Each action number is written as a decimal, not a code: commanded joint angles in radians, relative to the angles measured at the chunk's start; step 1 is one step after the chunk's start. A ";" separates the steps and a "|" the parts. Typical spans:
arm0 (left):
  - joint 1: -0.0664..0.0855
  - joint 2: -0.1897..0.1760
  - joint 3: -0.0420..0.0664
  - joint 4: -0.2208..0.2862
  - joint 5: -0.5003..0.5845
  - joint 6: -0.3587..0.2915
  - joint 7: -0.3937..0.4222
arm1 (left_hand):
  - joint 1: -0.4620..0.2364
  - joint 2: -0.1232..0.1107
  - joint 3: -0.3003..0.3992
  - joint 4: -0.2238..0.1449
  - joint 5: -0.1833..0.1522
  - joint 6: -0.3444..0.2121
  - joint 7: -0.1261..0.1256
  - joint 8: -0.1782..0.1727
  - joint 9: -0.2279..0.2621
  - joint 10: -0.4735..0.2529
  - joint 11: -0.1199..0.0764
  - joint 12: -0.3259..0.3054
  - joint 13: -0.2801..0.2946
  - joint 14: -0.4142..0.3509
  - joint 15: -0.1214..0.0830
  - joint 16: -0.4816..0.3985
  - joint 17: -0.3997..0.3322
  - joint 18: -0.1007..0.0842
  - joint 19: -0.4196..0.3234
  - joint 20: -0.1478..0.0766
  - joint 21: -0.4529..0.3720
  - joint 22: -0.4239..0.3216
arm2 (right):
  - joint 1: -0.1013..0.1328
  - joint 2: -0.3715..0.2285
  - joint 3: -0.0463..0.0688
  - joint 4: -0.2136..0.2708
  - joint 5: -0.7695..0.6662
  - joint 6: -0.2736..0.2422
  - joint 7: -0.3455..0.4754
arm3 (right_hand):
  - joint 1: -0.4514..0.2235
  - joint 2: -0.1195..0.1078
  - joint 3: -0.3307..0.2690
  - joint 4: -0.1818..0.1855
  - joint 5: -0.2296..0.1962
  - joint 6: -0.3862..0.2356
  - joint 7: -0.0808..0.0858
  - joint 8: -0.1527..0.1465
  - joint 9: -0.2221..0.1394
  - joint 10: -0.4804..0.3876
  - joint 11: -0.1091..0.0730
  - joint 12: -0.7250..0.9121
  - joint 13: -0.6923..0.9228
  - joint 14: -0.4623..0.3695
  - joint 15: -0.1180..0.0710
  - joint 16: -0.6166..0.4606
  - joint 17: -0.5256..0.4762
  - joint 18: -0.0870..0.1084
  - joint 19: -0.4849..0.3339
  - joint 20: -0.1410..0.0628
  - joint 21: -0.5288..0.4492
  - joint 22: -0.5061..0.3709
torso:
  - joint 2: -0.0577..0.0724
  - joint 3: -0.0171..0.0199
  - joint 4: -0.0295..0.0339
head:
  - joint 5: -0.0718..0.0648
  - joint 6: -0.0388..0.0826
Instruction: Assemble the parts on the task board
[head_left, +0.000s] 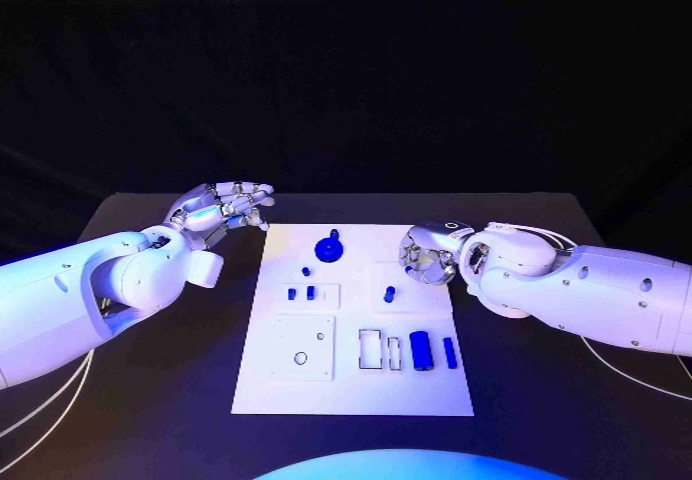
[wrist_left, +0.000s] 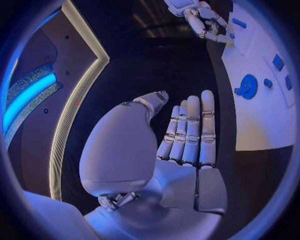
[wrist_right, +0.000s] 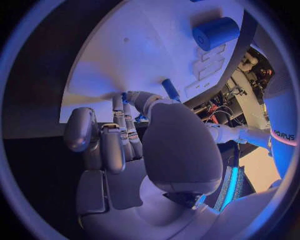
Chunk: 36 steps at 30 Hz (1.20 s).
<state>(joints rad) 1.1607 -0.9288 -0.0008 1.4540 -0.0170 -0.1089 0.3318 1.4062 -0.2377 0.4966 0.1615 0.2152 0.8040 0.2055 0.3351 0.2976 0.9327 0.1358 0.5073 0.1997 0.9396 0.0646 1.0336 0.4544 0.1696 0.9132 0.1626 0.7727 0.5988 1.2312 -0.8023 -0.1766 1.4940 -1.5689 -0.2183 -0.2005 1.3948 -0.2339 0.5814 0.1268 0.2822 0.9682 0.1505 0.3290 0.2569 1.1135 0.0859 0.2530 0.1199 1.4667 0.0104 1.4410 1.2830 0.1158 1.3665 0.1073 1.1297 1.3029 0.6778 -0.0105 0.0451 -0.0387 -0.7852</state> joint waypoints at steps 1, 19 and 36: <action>0.001 0.000 0.001 0.004 0.003 0.017 0.013 | 0.011 -0.001 -0.007 0.002 0.003 -0.008 0.009 0.003 -0.002 -0.003 0.005 -0.003 -0.002 -0.001 0.006 -0.004 -0.002 0.013 0.007 0.001 -0.007 -0.002 | -0.013 0.007 -0.006 -0.006 -0.013 0.020 -0.005 | -0.005 0.006 0.004 -0.001 0.003 0.006 0.002 0.004 0.001 0.008 -0.001 -0.006 -0.005 0.047 -0.005 0.003 0.001 -0.021 0.009 0.000 0.005 0.001 | 0.000 -0.0007 -0.0006 | -0.001 -0.001; 0.001 -0.003 0.001 0.007 -0.022 0.017 0.007 | 0.015 0.000 -0.009 0.001 0.003 -0.012 0.010 0.004 -0.002 -0.006 0.007 -0.003 -0.003 -0.001 0.007 -0.005 -0.003 0.013 0.009 0.001 -0.009 -0.003 | -0.031 0.016 -0.009 0.014 -0.071 0.066 -0.050 | -0.004 -0.020 0.028 -0.037 0.001 0.022 0.002 0.009 0.007 0.011 0.001 -0.023 -0.017 0.046 -0.005 0.003 -0.004 -0.020 0.005 -0.002 0.001 0.004 | -0.001 -0.0006 0.0003 | -0.002 -0.008; 0.001 -0.006 0.000 0.007 -0.035 0.017 -0.001 | 0.017 0.001 -0.009 0.000 0.004 -0.013 0.011 0.005 -0.002 -0.007 0.007 -0.003 -0.003 -0.002 0.008 -0.005 -0.003 0.013 0.010 0.002 -0.010 -0.004 | -0.034 0.014 -0.010 0.021 -0.079 0.073 -0.056 | -0.020 -0.035 0.034 -0.051 0.000 0.033 0.003 0.015 0.011 -0.003 0.006 -0.040 -0.027 0.042 -0.001 -0.002 -0.014 -0.017 -0.005 0.001 -0.015 -0.001 | -0.001 -0.0005 0.0005 | -0.003 -0.010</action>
<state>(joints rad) 1.1605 -0.9347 -0.0011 1.4581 -0.0419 -0.1074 0.3281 1.4157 -0.2362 0.4939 0.1643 0.2152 0.7953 0.2033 0.3350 0.2968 0.9292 0.1394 0.5073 0.1977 0.9380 0.0663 1.0336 0.4525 0.1695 0.9148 0.1642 0.7689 0.5963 1.2163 -0.7930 -0.1726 1.5142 -1.6499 -0.2271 -0.2612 1.3749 -0.2628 0.6157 0.0811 0.2822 0.9933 0.1536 0.3406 0.2672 1.1241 0.0971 0.2379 0.1217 1.4666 0.0105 1.4409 1.2694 0.1158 1.3664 0.1074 1.1184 1.3024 0.6773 -0.0110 0.0455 -0.0418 -0.7953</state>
